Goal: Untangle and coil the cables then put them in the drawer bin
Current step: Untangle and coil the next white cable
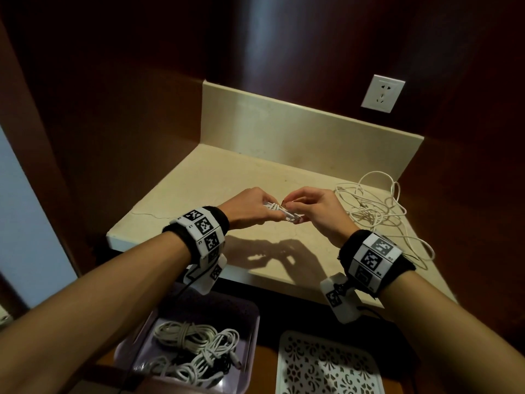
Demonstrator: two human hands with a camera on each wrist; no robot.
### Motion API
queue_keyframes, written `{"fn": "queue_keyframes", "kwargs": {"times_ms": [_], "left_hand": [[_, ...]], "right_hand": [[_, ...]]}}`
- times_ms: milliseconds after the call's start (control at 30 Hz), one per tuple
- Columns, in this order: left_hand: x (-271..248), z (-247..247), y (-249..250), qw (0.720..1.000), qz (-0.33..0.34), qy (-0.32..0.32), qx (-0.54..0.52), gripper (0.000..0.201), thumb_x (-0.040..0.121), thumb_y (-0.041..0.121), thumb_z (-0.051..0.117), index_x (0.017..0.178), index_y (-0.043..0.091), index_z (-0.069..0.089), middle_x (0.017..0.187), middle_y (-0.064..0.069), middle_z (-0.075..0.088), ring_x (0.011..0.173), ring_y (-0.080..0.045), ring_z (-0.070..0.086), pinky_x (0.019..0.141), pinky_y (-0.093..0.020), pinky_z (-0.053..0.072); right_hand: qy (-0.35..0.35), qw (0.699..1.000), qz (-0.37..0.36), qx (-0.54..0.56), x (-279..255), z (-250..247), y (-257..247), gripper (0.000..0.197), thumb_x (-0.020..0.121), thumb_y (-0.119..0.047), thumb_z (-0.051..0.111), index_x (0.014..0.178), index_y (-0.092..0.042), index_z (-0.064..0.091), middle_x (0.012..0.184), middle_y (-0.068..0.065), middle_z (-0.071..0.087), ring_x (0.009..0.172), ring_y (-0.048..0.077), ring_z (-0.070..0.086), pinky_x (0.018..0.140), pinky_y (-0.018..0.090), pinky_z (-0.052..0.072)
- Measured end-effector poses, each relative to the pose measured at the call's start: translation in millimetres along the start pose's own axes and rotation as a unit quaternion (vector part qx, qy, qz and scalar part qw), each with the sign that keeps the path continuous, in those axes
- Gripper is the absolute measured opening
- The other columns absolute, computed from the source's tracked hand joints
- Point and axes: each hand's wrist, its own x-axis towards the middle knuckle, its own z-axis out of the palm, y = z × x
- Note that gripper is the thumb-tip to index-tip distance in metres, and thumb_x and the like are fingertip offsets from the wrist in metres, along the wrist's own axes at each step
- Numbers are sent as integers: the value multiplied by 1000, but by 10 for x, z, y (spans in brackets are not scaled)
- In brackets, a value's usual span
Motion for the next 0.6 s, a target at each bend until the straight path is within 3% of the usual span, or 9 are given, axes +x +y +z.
{"fn": "queue_keyframes", "kwargs": {"times_ms": [133, 333, 533, 600], "left_hand": [[2, 14, -27, 1000, 21, 4, -11, 30, 90, 39, 63, 77, 12, 71, 55, 1, 49, 47, -10, 38, 48, -21, 31], [7, 42, -58, 999, 36, -1, -3, 35, 94, 36, 57, 95, 6, 73, 55, 2, 48, 46, -10, 37, 47, -21, 30], [0, 3, -66, 999, 9, -19, -32, 41, 94, 41, 56, 97, 3, 71, 57, -1, 45, 47, -12, 34, 42, -23, 27], [0, 0, -73, 999, 1, -26, -39, 40, 94, 42, 56, 98, 5, 71, 59, -1, 45, 47, -12, 34, 43, -24, 27]], "right_hand": [[0, 1000, 2, -9, 13, -11, 4, 8, 85, 3, 66, 86, -3, 72, 74, 12, 68, 65, 19, 62, 60, 27, 54], [-10, 999, 11, -32, 7, -45, 37, 13, 87, 3, 64, 87, -6, 74, 82, 17, 70, 71, 19, 66, 61, 25, 56], [-58, 996, 11, -60, -36, -98, 52, 18, 85, -7, 70, 103, -11, 72, 90, 9, 72, 79, 13, 66, 76, 29, 57], [-53, 997, 6, -61, -31, -86, 51, 16, 87, -6, 68, 102, -9, 72, 88, 9, 71, 78, 13, 65, 75, 28, 57]]}}
